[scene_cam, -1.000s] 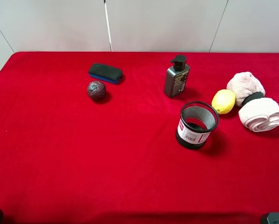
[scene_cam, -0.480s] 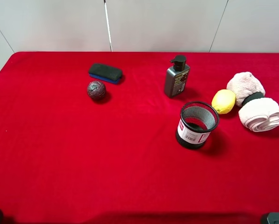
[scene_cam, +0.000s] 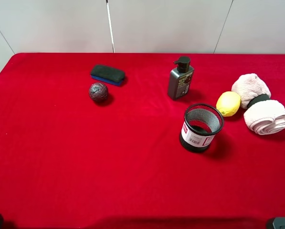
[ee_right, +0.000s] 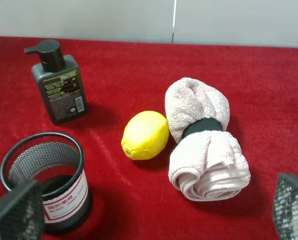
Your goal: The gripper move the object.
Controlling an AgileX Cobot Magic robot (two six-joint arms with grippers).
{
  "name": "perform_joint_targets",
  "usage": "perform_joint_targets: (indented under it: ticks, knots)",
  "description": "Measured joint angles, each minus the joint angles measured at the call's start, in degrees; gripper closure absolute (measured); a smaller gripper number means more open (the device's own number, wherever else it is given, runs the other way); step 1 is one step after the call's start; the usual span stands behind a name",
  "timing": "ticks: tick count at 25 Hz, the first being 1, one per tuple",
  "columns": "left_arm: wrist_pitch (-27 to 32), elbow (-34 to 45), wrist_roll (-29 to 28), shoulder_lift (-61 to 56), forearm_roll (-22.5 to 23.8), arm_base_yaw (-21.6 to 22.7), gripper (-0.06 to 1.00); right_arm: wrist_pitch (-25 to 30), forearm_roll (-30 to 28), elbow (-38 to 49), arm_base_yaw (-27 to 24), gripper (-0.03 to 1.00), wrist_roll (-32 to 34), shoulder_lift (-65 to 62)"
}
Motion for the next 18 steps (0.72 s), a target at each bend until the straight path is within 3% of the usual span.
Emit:
perform_joint_targets:
  ticks: [18]
  knots:
    - [0.0,0.0,0.4,0.0,0.0,0.0,0.05,0.0,0.0,0.0,0.0,0.27,0.0,0.0]
